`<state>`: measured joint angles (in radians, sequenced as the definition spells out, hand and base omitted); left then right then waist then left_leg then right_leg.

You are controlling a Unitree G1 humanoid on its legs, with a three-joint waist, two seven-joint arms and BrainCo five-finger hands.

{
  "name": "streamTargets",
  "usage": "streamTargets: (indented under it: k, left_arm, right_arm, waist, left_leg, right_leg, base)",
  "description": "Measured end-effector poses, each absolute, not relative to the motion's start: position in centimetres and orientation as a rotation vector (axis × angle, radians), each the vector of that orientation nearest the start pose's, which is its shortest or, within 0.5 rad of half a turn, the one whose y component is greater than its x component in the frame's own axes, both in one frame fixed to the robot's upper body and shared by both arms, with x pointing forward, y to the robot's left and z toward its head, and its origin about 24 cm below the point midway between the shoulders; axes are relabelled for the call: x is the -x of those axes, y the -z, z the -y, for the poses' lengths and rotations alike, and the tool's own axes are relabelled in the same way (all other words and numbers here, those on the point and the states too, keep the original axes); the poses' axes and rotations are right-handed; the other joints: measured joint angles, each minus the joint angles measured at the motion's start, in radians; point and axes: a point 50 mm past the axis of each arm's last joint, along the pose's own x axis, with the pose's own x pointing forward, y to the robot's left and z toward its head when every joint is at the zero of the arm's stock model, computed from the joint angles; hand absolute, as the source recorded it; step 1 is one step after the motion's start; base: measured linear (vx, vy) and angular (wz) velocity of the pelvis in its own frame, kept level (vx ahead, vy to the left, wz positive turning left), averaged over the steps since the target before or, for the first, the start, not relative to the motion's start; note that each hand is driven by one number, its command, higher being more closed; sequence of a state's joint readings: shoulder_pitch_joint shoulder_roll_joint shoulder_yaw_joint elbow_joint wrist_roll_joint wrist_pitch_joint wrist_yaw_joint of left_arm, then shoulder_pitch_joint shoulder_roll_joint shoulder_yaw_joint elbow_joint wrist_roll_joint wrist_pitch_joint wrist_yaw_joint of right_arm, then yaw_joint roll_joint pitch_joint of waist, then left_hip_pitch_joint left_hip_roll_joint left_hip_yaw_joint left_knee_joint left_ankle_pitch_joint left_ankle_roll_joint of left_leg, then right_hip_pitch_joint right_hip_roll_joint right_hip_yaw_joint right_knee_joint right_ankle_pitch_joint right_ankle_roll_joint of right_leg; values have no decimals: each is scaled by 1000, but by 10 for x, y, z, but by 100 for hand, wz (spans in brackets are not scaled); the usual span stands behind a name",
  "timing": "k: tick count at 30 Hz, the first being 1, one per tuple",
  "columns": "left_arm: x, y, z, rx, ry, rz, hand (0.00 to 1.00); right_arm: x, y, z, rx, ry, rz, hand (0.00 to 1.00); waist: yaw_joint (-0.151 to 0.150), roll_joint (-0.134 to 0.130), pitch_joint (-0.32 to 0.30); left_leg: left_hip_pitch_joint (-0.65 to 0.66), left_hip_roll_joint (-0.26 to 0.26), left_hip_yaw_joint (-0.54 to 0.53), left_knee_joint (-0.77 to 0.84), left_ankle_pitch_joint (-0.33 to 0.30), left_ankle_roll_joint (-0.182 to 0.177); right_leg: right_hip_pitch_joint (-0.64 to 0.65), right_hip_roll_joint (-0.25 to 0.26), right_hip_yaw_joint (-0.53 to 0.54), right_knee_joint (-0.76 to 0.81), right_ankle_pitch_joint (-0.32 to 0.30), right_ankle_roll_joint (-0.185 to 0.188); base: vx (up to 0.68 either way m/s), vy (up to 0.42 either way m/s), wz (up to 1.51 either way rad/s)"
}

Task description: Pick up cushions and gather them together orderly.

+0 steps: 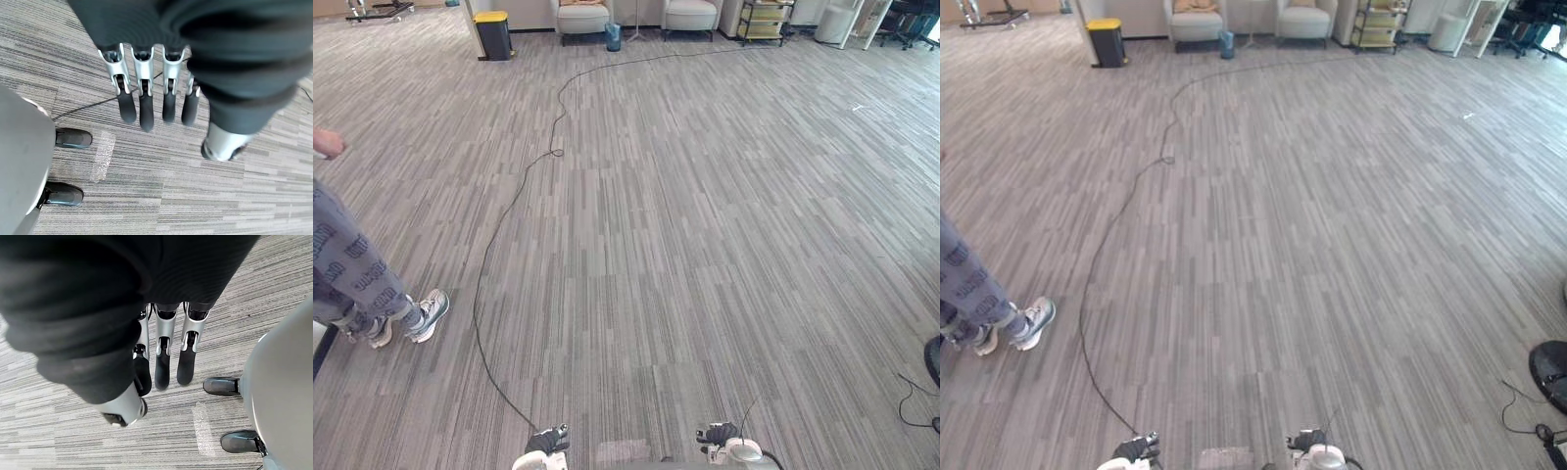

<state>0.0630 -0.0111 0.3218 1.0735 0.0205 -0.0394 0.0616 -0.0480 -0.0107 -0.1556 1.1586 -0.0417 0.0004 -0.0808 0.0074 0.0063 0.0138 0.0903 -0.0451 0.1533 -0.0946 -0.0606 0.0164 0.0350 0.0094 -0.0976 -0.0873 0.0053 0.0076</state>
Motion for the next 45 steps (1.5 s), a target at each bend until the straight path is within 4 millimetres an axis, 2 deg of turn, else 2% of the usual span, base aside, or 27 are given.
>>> streamTargets:
  k: [24, 39, 40, 42, 43, 45]
  left_arm:
    - [-86, 166, -190, 80, -322, -1136, 0]
    - [-90, 166, -188, 67, -297, -1136, 0]
    - [-92, 166, -188, 69, -300, -1131, 0]
    - [-96, 164, -192, 93, -336, -1110, 0]
    - [-97, 163, -193, 113, -358, -1101, 0]
    - [-105, 159, -199, 180, -444, -1042, 0]
  right_arm:
    - [-118, 163, 176, -23, 223, -1126, 0]
    - [-121, 161, 181, -35, 252, -1113, 0]
    - [-121, 161, 182, -34, 254, -1112, 0]
    - [-122, 160, 185, -45, 273, -1102, 0]
    - [-124, 160, 186, -60, 290, -1097, 0]
    - [-128, 159, 184, -76, 302, -1081, 0]
  waist:
    - [0, 4, 12]
    - [0, 17, 29]
    - [-1, 16, 40]
    - [2, 18, 57]
    - [2, 20, 62]
    - [9, 17, 103]
  left_leg:
    - [0, -1, 5, 3, -1, 0]
    - [-22, 2, 4, 9, -5, 1]
    - [-30, 4, 0, 36, -21, 3]
    - [-132, 28, -9, 267, -133, -8]
    - [-175, 38, -8, 362, -162, -15]
    - [-324, 81, 18, 710, -173, -20]
  right_leg:
    - [1, -3, 4, 0, 0, 0]
    - [-18, -1, -1, 3, -3, 1]
    - [-19, -2, -5, 19, -18, 0]
    - [-42, -6, -29, 95, -69, -10]
    - [-50, -5, -34, 121, -90, -14]
    - [-50, -7, -38, 181, -145, -32]
  base:
    - [-4, -1, 0]
    - [1, -2, 1]
    - [21, -23, 26]
    - [18, -30, 27]
    - [4, -43, 25]
    - [-15, -28, 15]
